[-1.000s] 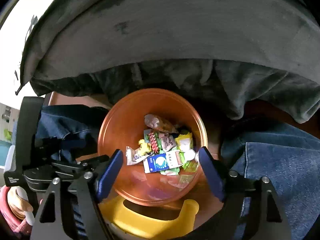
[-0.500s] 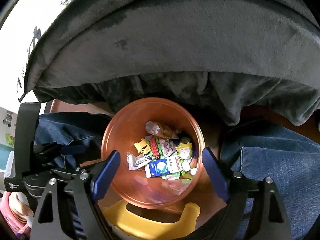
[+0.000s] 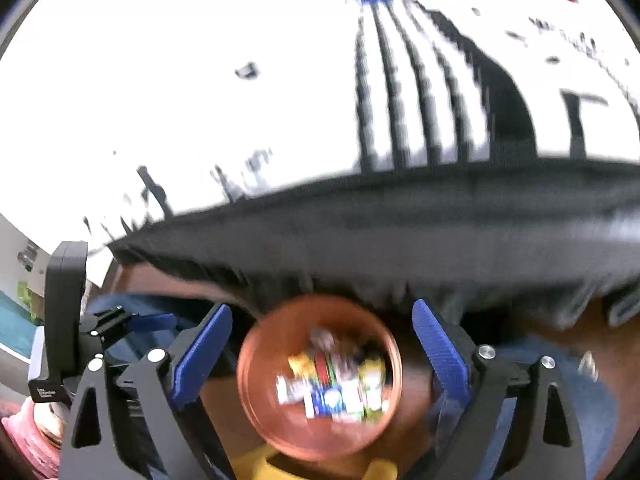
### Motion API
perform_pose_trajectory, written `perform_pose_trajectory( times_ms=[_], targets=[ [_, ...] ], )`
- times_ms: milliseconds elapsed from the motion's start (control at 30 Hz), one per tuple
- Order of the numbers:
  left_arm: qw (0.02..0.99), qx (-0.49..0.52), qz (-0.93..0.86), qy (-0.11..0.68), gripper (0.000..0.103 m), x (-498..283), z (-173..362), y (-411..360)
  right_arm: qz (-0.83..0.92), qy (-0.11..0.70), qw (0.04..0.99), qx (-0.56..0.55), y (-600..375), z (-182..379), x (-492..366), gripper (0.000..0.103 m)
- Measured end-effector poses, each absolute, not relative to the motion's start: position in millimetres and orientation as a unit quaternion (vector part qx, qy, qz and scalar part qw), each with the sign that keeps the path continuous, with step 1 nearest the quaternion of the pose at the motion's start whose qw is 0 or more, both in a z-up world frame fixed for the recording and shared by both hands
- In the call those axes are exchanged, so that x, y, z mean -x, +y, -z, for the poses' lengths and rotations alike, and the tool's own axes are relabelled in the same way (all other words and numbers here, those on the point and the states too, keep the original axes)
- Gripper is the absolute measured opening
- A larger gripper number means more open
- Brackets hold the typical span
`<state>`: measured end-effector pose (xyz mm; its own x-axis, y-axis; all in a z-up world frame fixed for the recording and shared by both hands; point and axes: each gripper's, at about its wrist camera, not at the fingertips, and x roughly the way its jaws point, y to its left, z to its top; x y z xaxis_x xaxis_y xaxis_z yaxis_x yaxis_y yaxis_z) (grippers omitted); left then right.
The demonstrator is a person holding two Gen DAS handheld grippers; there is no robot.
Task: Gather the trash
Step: 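Move both open tools back toward the last boxes on the bed, then grasp the blue-yellow snack box with the right tool while the left tool grasps the white square box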
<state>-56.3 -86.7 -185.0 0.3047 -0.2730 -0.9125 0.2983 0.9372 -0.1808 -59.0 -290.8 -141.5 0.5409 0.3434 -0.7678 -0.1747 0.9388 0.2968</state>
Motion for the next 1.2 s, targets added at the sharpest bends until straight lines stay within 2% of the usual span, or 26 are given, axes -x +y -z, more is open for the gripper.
perform_pose_trajectory(
  times_ms=[67,133,233,467,700,1033,1100,1133,1200],
  targets=[
    [0.844,-0.006,0.19,0.502,0.082,55.4,155.5,-80.0,-0.151,0.417,0.892,-0.084,-294.1,118.1,46.9,0.098],
    [0.87,-0.013,0.179,0.459,0.091,50.7,133.3,-76.2,-0.151,0.388,0.906,-0.078,-297.5,101.2,29.4,0.098],
    [0.889,-0.005,0.179,0.421,0.091,33.2,107.6,-70.3,-0.139,0.353,0.923,-0.059,-302.6,79.4,-11.1,0.098],
    [0.901,0.019,0.169,0.399,0.091,-42.0,68.4,-61.9,-0.122,0.32,0.938,-0.053,-315.7,47.3,-145.4,0.098],
    [0.908,0.032,0.158,0.387,0.091,-125.5,45.9,-60.9,-0.112,0.325,0.937,-0.064,-322.2,47.3,-273.8,0.098],
    [0.91,0.049,0.154,0.383,0.091,-230.6,37.4,-70.3,-0.111,0.368,0.923,-0.018,-315.9,77.0,-348.9,0.098],
    [0.909,0.052,0.156,0.382,0.091,-250.2,39.1,-75.1,-0.12,0.367,0.922,-0.022,-317.1,80.2,-350.4,0.088],
    [0.909,0.056,0.153,0.383,0.091,-260.7,40.6,-76.7,-0.121,0.366,0.922,-0.023,-316.9,81.1,-351.5,0.075],
    [0.908,0.062,0.152,0.384,0.091,-280.3,44.1,-80.2,-0.123,0.363,0.923,-0.024,-316.5,82.7,-349.7,0.06]
  ],
)
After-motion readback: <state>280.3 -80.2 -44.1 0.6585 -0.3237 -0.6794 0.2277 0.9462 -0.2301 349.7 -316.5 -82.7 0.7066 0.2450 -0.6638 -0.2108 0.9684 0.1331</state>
